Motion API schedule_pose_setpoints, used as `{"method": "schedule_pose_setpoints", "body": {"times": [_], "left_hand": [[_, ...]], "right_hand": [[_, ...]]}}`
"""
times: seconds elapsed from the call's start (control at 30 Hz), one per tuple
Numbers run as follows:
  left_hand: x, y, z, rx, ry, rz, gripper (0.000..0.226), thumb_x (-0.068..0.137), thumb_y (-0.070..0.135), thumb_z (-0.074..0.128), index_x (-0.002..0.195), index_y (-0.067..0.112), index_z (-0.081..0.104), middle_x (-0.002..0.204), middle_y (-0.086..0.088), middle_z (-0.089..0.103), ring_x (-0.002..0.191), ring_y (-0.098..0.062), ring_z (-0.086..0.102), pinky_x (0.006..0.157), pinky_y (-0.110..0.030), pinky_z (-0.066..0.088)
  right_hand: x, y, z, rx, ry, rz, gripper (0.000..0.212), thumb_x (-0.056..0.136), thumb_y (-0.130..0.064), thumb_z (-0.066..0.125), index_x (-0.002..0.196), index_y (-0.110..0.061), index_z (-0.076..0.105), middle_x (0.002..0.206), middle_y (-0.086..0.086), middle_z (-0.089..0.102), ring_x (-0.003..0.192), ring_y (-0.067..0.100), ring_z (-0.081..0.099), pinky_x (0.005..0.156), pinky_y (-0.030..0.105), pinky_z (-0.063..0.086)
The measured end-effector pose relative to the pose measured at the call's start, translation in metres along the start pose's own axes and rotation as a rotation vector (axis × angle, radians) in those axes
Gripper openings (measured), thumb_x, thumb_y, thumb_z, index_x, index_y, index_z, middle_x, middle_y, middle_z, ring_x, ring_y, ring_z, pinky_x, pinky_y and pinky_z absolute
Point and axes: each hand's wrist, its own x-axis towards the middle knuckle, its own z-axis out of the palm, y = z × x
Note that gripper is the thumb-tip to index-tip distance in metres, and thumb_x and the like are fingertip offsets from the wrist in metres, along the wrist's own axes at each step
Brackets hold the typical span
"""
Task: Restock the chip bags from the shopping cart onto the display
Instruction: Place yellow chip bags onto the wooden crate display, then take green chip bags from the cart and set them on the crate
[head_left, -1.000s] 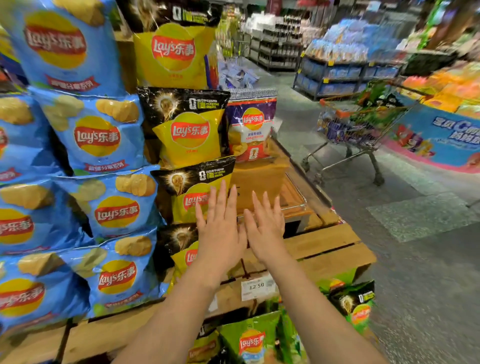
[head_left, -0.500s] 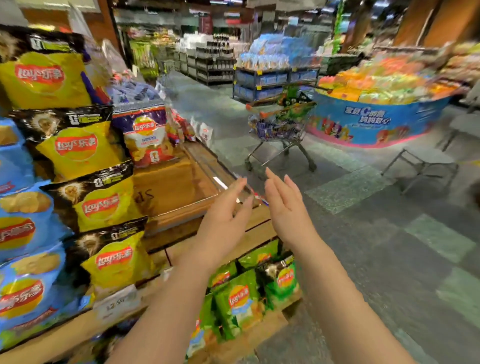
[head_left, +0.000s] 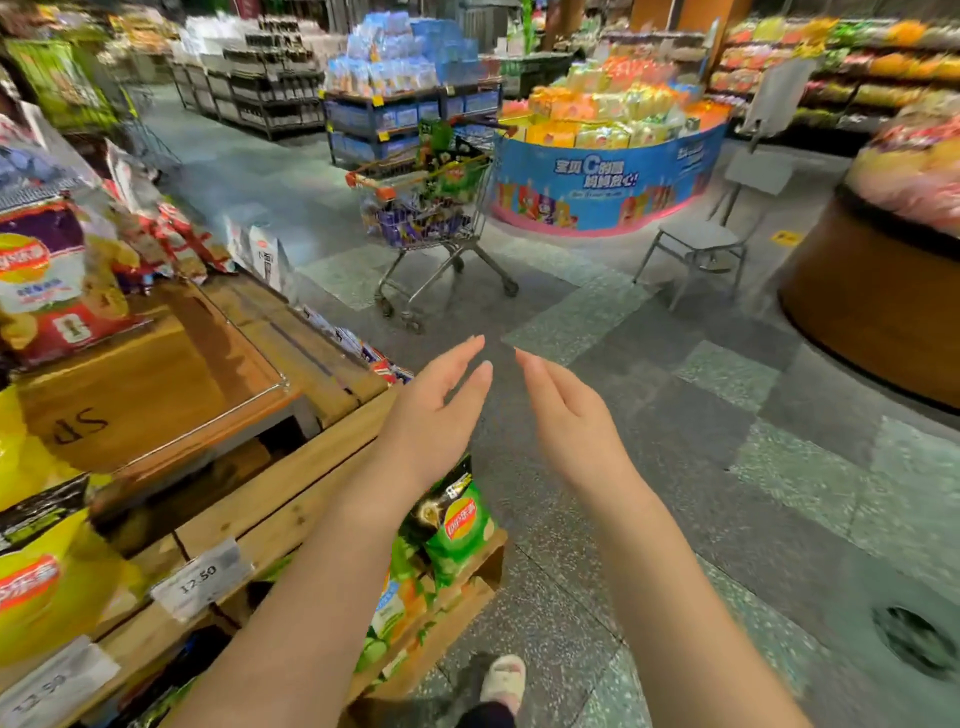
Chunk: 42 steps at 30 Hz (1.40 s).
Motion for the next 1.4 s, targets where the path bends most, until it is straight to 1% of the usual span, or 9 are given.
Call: {"method": "schedule_pose_setpoints", "body": {"times": [0.1,0.2,0.43,0.6,0.8,0.93,1.1,1.27,1.4], "left_hand": [[0.028,-0.001,0.016,-0.067,0.006,-0.014,0.040,0.097,0.024,0.049,0.137,0.025,0.046,0.136,0.014,0.047,0.125,0.002,0.042,0.092,-0.004,0.035],[0.070,-0.002,0.032,-0.135,0.012,-0.008,0.041,0.097,0.024,0.051,0.137,0.027,0.046,0.139,0.014,0.047,0.122,0.005,0.043,0.093,-0.008,0.034],[0.212,-0.010,0.070,-0.172,0.046,0.039,0.040,0.096,0.025,0.052,0.136,0.028,0.048,0.137,0.015,0.048,0.124,0.004,0.043,0.097,-0.014,0.033],[0.304,-0.021,0.100,-0.128,-0.060,0.027,0.036,0.097,0.018,0.047,0.127,0.038,0.047,0.123,0.021,0.048,0.123,0.002,0.044,0.091,-0.012,0.034],[0.395,-0.043,0.143,-0.157,-0.094,0.000,0.038,0.097,0.008,0.047,0.132,0.022,0.051,0.122,0.015,0.053,0.106,0.015,0.050,0.090,-0.003,0.037],[0.452,-0.058,0.187,-0.171,-0.131,-0.052,0.034,0.096,0.012,0.051,0.109,0.043,0.054,0.114,0.024,0.056,0.103,0.020,0.050,0.095,-0.012,0.039],[0.544,-0.068,0.240,-0.108,-0.106,-0.042,0.035,0.096,0.011,0.051,0.123,0.033,0.051,0.107,0.030,0.052,0.089,0.029,0.049,0.079,0.003,0.038],[0.647,-0.058,0.273,-0.008,-0.010,-0.027,0.039,0.096,0.015,0.051,0.133,0.028,0.049,0.125,0.017,0.052,0.112,0.006,0.049,0.087,-0.002,0.036],[0.708,-0.057,0.280,0.030,0.069,-0.029,0.038,0.095,0.021,0.054,0.130,0.034,0.048,0.130,0.018,0.050,0.118,0.005,0.048,0.088,0.000,0.034]], "right_hand": [[0.028,0.013,-0.012,0.013,0.032,0.000,0.048,0.100,-0.036,0.041,0.146,-0.027,0.034,0.149,-0.010,0.036,0.130,-0.005,0.033,0.108,0.016,0.027],[0.068,0.020,-0.028,0.000,0.056,-0.015,0.053,0.099,-0.039,0.042,0.149,-0.034,0.024,0.154,-0.011,0.027,0.139,0.001,0.024,0.116,0.032,0.025],[0.195,0.034,-0.069,-0.129,-0.011,-0.073,0.052,0.100,-0.040,0.039,0.149,-0.034,0.024,0.153,-0.014,0.026,0.138,-0.002,0.021,0.117,0.033,0.022],[0.289,0.050,-0.096,-0.095,0.002,-0.017,0.050,0.099,-0.041,0.040,0.148,-0.034,0.028,0.152,-0.012,0.030,0.123,-0.008,0.030,0.109,0.024,0.029],[0.381,0.089,-0.124,-0.143,0.000,-0.018,0.048,0.100,-0.033,0.042,0.147,-0.025,0.033,0.149,-0.007,0.039,0.136,0.004,0.034,0.115,0.034,0.027],[0.436,0.123,-0.162,-0.114,0.025,0.026,0.046,0.100,-0.032,0.043,0.145,-0.024,0.036,0.148,-0.007,0.040,0.135,0.003,0.034,0.115,0.031,0.027],[0.529,0.164,-0.209,-0.111,0.006,0.026,0.043,0.100,-0.034,0.043,0.142,-0.024,0.042,0.143,-0.007,0.046,0.133,0.003,0.038,0.113,0.028,0.030],[0.633,0.171,-0.261,-0.140,-0.072,-0.080,0.042,0.101,-0.031,0.042,0.142,-0.022,0.042,0.143,-0.005,0.045,0.134,0.005,0.037,0.113,0.028,0.029],[0.711,0.175,-0.293,-0.148,-0.084,-0.104,0.043,0.101,-0.033,0.042,0.143,-0.023,0.041,0.146,-0.005,0.042,0.136,0.006,0.033,0.114,0.031,0.027]]}}
